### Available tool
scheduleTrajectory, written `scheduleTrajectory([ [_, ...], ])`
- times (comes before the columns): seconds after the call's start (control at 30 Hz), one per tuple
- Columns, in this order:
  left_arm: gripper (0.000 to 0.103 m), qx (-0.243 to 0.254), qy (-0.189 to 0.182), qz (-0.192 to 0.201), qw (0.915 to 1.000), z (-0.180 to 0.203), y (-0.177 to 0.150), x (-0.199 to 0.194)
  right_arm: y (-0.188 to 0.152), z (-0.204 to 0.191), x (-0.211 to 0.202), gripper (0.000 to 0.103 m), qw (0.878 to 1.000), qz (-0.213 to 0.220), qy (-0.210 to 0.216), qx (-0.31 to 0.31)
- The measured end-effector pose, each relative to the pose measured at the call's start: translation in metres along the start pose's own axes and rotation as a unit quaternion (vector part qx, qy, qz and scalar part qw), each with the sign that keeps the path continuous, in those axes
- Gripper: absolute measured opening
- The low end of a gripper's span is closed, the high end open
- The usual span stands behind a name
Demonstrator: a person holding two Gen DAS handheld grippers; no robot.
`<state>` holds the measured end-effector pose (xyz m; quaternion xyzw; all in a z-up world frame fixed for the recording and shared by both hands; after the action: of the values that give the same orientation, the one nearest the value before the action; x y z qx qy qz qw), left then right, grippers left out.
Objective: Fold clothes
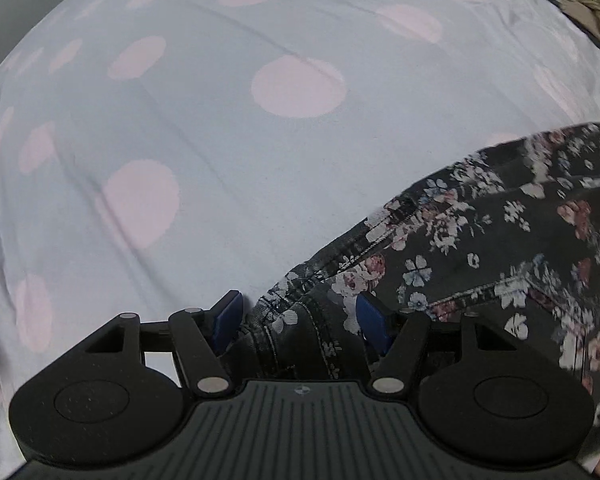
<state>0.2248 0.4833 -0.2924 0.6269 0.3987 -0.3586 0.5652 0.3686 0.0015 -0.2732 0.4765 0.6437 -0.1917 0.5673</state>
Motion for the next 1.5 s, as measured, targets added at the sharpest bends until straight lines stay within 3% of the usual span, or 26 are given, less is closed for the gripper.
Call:
scheduleTrajectory([
  [0.03,0.070,-0.008,0.006,-0.002,0.9999,0.001,-0.001,0.000,-0.002,-0.001,0.003,0.066,1.000,-0.002,0.005,0.006],
  [0.1,0.053,-0.013,0.032,0.000,0.9994,0.005,-0.003,-0.004,-0.007,-0.002,0.009,0.059,1.000,-0.006,0.014,0.019],
  [0.13,0.038,-0.014,0.049,0.003,0.9987,0.008,-0.004,-0.008,-0.010,-0.002,0.012,0.042,1.000,-0.008,0.018,0.024],
  [0.17,0.029,-0.021,0.066,0.004,0.9976,0.010,-0.006,-0.011,-0.010,-0.005,0.010,0.032,1.000,-0.005,0.020,0.020],
  [0.2,0.026,-0.030,0.079,0.008,0.9964,0.011,-0.008,-0.015,-0.009,-0.008,0.008,0.014,1.000,-0.003,0.021,0.016],
  [0.23,0.022,-0.040,0.090,0.013,0.9951,0.011,-0.010,-0.020,-0.009,-0.010,0.005,0.005,1.000,0.003,0.015,0.008],
  [0.27,0.019,-0.049,0.100,0.019,0.9936,0.008,-0.010,-0.026,-0.009,-0.011,0.002,0.004,1.000,0.009,0.009,-0.001],
  [0.53,0.014,-0.097,0.157,0.081,0.9795,0.002,-0.011,-0.103,0.023,-0.028,-0.054,0.002,0.987,0.128,-0.062,-0.070],
  [0.63,0.012,-0.124,0.190,0.097,0.9692,-0.008,-0.021,-0.144,0.054,-0.043,-0.089,0.002,0.975,0.191,-0.073,-0.085],
  [0.77,0.010,-0.159,0.234,0.120,0.9515,-0.037,-0.036,-0.196,0.105,-0.085,-0.138,0.002,0.950,0.282,-0.069,-0.118],
  [0.93,0.009,-0.196,0.297,0.121,0.9265,-0.074,-0.073,-0.255,0.154,-0.151,-0.144,0.002,0.930,0.319,-0.058,-0.171],
  [1.1,0.009,-0.215,0.342,0.084,0.9109,-0.107,-0.118,-0.260,0.182,-0.199,-0.092,0.003,0.930,0.311,-0.047,-0.192],
  [1.27,0.014,-0.221,0.338,0.099,0.9097,-0.124,-0.117,-0.241,0.192,-0.228,-0.042,0.010,0.935,0.296,-0.059,-0.186],
  [1.33,0.014,-0.203,0.334,0.100,0.9151,-0.125,-0.115,-0.236,0.194,-0.235,-0.037,0.032,0.933,0.306,-0.052,-0.182],
  [1.5,0.018,-0.150,0.327,0.089,0.9289,-0.120,-0.117,-0.218,0.182,-0.256,-0.015,0.033,0.928,0.284,-0.034,-0.238],
])
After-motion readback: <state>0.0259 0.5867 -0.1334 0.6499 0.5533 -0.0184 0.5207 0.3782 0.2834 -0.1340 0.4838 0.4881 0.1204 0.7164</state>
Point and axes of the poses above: each gripper's, at about its wrist camera, not at the fingertips, and x roughly the way its jaws point, z to its right, y to its top, the point moved 9 cm from there along x, roughly the way its jaws point, and after that the axes turned 10 degrees about z, right-handed, at the moved point
